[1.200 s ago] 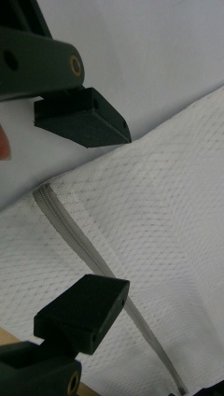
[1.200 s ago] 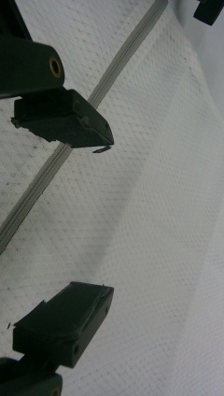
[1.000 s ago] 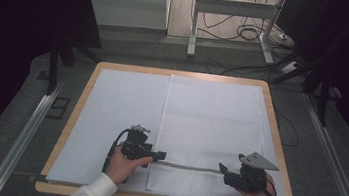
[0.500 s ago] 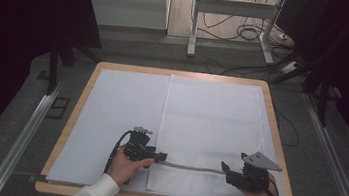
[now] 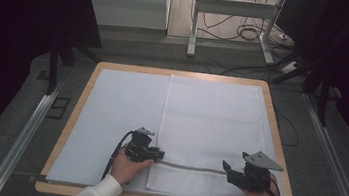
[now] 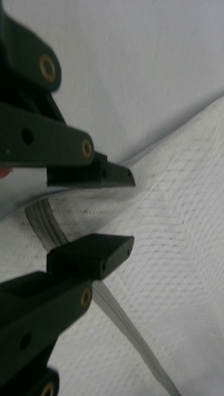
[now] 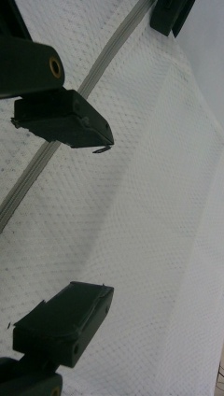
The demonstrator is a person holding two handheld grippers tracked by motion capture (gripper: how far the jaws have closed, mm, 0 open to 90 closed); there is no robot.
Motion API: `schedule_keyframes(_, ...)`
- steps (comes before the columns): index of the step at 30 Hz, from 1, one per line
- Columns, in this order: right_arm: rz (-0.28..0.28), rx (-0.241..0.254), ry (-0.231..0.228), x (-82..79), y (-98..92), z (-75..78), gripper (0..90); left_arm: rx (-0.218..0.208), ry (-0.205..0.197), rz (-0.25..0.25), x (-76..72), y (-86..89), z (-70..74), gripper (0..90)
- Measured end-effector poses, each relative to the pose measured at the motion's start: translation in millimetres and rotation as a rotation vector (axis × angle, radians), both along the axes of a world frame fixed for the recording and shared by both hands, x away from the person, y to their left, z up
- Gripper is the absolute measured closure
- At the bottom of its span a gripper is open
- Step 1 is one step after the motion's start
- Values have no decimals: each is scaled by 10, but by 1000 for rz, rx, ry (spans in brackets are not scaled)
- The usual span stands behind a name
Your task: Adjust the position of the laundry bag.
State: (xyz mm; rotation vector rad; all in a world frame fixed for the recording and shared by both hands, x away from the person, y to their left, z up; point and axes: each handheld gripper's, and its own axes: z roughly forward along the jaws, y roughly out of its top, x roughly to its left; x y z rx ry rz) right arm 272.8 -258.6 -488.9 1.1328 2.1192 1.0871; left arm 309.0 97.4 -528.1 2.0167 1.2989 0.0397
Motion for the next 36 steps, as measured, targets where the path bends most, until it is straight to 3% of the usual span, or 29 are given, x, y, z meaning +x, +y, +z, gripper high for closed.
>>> schedule_keyframes(7,-4,1,1,5,6,2,225,32,-38,-10,9,-26,-16,872)
schedule_keyframes(12,-12,7,2,27,-10,26,225,28,-51,-8,3,-28,-12,894)
schedule_keyframes(17,-46,11,8,90,-96,87,225,-6,-47,2,-3,3,9,900)
schedule_keyframes(23,-118,-30,1,233,-287,209,225,-24,-46,8,-10,24,23,900)
schedule_keyframes(29,-165,0,120,413,-568,257,241,-24,-43,5,-8,30,23,900)
schedule_keyframes(36,-203,-2,205,505,-717,227,281,-27,-44,11,-11,27,24,900)
